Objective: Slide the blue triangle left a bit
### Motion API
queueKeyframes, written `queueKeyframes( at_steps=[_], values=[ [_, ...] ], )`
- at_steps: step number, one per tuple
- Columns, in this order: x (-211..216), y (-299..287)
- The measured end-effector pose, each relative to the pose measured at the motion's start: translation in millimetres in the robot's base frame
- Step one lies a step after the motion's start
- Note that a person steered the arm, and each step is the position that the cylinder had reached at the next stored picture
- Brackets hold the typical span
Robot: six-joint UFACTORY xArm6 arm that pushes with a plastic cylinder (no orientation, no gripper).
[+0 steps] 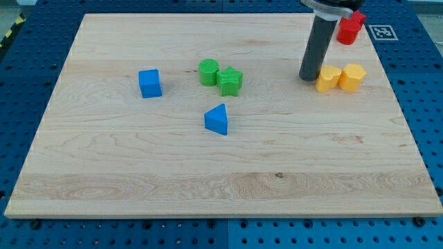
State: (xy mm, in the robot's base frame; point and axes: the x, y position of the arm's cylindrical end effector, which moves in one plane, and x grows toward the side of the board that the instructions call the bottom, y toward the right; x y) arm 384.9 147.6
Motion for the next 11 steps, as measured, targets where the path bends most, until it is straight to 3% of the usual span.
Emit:
queueKeyframes(
  at_steps=[3, 4, 6, 7, 9, 11],
  values=[
    [104, -12],
    [115, -12],
    [115, -47],
    [100, -105],
    [59, -159],
    [60, -168]
  ],
)
